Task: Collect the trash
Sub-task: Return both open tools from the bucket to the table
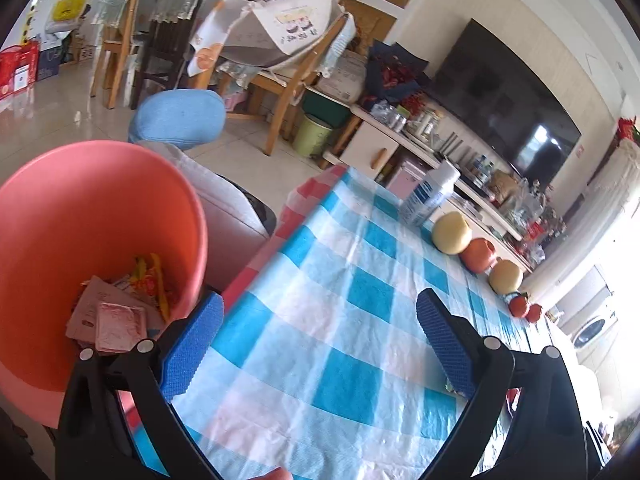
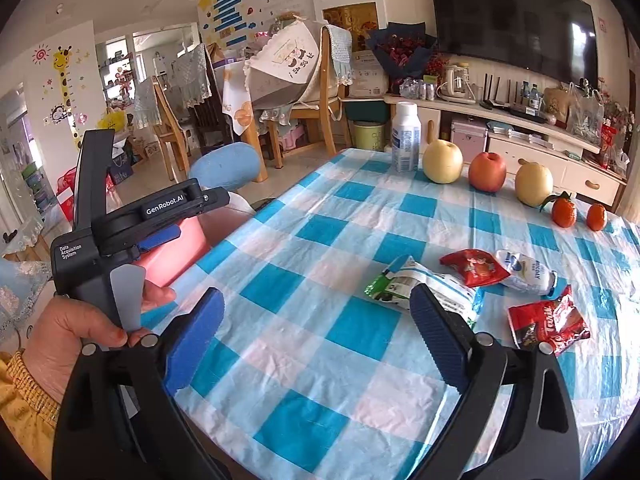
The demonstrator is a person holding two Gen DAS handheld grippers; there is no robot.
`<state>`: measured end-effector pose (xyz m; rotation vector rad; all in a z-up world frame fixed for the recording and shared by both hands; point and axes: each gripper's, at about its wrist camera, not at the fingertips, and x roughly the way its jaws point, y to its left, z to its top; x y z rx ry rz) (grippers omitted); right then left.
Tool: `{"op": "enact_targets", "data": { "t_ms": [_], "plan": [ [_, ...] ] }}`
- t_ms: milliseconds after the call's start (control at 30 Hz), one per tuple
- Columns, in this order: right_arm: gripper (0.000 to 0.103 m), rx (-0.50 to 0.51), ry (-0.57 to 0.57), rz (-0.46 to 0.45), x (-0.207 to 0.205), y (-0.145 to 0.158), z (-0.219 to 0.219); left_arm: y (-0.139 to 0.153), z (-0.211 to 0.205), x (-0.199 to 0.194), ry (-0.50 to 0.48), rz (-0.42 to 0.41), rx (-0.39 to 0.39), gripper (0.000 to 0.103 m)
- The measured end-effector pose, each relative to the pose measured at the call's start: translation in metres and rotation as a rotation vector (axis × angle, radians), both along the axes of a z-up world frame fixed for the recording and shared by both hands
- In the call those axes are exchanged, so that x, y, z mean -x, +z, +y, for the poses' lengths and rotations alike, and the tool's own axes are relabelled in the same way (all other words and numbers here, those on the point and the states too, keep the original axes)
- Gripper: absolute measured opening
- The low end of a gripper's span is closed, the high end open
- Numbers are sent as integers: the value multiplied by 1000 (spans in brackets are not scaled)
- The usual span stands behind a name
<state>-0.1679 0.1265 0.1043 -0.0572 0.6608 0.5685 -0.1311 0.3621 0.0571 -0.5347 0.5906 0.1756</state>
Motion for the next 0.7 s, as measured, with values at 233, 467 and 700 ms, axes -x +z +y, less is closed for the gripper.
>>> {"op": "enact_targets", "data": {
  "t_ms": [233, 467, 700],
  "plan": [
    [94, -10, -27, 3, -6, 2, -20, 4, -28, -8, -83, 13, -37, 96],
    [94, -21, -60, 3, -11, 6, -42, 4, -45, -15, -117, 51, -52, 96],
    [94, -35, -101, 4, -18, 12, -70, 3, -67, -21, -175, 74, -56, 96]
  ]
}}
